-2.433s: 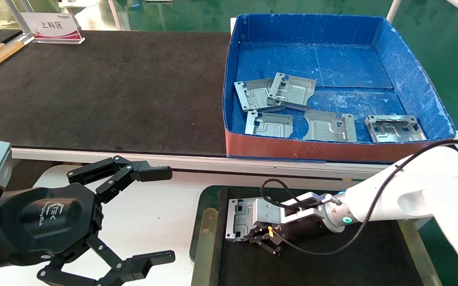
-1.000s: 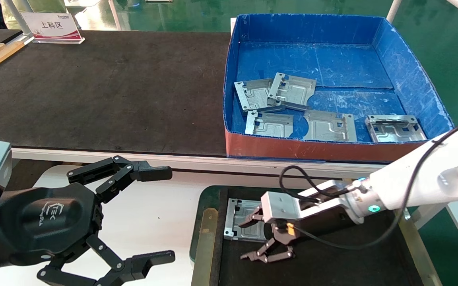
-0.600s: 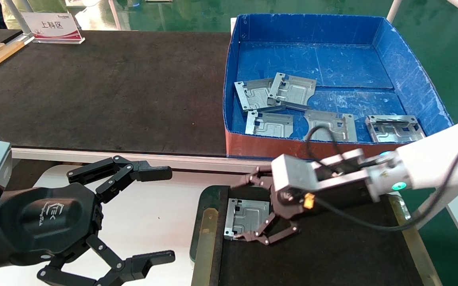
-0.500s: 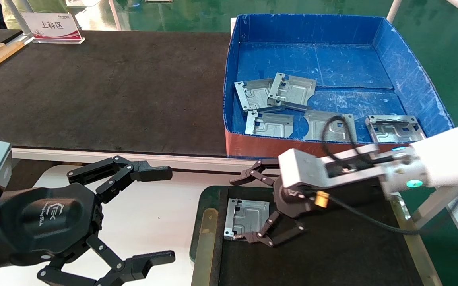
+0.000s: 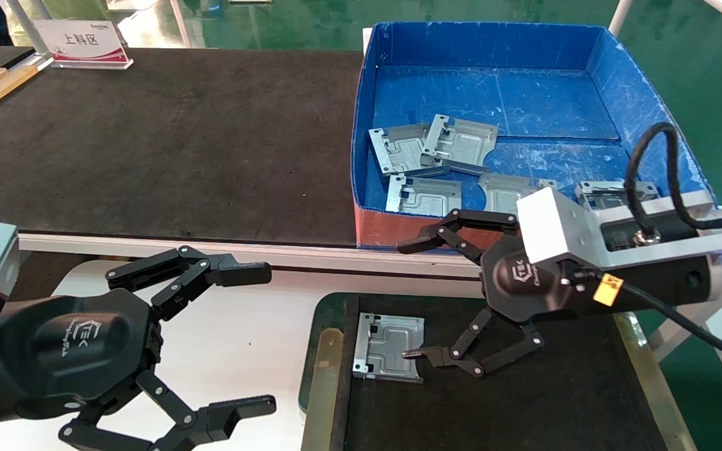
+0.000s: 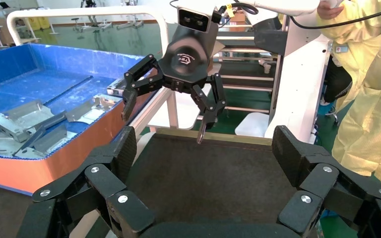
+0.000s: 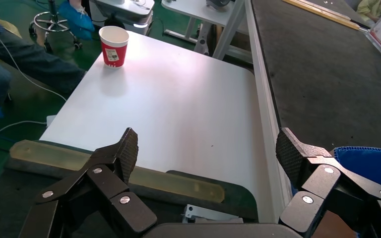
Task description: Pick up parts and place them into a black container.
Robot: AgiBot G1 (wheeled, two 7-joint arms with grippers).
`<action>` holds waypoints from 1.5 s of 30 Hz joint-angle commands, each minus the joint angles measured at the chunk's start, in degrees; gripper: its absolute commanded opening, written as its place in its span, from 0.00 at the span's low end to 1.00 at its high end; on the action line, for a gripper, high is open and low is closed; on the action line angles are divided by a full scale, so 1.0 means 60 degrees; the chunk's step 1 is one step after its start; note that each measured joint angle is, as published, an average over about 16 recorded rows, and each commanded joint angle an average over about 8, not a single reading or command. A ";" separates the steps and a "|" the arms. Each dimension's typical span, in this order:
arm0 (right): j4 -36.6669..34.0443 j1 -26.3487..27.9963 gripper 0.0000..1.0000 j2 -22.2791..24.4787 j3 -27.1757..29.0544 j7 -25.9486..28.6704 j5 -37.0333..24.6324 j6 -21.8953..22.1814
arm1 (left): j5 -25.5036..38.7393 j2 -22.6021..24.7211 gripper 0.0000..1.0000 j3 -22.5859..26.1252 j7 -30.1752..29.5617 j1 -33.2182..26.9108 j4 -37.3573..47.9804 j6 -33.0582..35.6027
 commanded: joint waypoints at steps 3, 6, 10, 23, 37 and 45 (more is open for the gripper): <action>0.0003 0.0002 1.00 0.0012 0.0005 0.0003 0.0030 -0.0002 | -0.0001 0.0000 1.00 0.0000 0.0000 0.0000 0.0000 0.0000; 0.0008 -0.0054 1.00 -0.0009 0.0062 0.0021 -0.0009 0.0012 | -0.0001 0.0000 1.00 0.0000 0.0000 0.0000 0.0001 0.0000; 0.0216 -0.0287 1.00 0.0077 0.0315 0.0169 0.0037 0.0045 | -0.0001 0.0000 1.00 0.0000 0.0001 0.0000 0.0001 0.0000; 0.1318 -0.1563 1.00 0.0530 0.1695 0.0977 0.0291 0.0238 | -0.0002 0.0000 1.00 0.0002 0.0001 -0.0001 0.0003 0.0000; 0.2522 -0.2959 1.00 0.1026 0.3204 0.1860 0.0568 0.0449 | -0.0002 0.0000 1.00 0.0003 0.0002 -0.0001 0.0003 0.0000; 0.3216 -0.3762 1.00 0.1311 0.4073 0.2369 0.0728 0.0570 | -0.0002 0.0000 1.00 0.0003 0.0002 -0.0002 0.0003 0.0000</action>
